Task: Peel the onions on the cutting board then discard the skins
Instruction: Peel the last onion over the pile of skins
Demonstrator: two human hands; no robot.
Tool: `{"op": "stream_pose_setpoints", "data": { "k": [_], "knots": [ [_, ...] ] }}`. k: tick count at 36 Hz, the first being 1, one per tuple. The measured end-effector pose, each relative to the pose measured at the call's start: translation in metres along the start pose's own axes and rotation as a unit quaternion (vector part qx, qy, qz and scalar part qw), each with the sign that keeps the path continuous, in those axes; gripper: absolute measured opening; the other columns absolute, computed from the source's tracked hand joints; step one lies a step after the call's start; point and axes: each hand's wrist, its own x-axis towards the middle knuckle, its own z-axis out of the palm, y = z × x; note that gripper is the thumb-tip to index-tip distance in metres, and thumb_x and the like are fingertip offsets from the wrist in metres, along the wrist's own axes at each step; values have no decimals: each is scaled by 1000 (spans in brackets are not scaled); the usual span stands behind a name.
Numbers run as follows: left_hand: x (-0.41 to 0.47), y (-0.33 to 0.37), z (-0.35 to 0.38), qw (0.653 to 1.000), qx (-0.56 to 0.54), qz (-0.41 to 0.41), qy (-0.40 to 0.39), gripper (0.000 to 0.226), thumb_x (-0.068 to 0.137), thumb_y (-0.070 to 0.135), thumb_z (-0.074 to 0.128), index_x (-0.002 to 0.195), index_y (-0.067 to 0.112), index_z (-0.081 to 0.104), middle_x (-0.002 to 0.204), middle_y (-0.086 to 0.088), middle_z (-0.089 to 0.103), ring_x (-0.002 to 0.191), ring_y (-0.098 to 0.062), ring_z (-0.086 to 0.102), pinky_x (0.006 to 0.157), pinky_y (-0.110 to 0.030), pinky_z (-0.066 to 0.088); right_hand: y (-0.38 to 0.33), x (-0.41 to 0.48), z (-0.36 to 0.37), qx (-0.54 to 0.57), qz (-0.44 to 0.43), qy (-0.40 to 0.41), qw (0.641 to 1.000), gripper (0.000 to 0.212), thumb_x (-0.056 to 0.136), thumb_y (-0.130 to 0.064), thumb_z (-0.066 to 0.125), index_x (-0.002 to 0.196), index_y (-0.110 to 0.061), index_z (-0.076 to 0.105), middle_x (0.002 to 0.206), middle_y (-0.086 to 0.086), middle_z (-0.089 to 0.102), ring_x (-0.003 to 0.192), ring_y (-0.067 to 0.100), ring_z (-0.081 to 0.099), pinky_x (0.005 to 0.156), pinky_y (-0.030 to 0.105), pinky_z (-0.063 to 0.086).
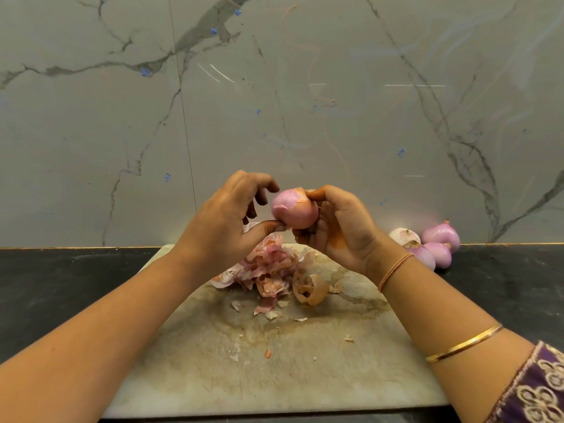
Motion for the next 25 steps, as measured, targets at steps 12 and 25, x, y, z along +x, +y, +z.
{"op": "stream_pose_setpoints", "data": {
  "k": [12, 25],
  "knots": [
    [2, 0, 0, 999, 4, 7, -40, 10, 86, 24, 57, 95, 27, 58, 92, 20, 45, 80, 0, 49, 61, -22, 45, 2, 0, 0, -63, 0, 12, 998, 27, 95, -24, 48, 114, -7, 56, 103, 16, 53, 80, 19, 47, 64, 25, 42],
    [-1, 4, 3, 989, 54, -10, -141, 16, 90, 8, 60, 101, 20, 63, 93, 19, 42, 79, -5, 48, 63, -13, 37, -8, -1, -1, 92, -5, 52, 994, 44, 98, -30, 42, 129, 1, 50, 104, 25, 60, 61, 19, 52, 59, 28, 47]
  ]
}}
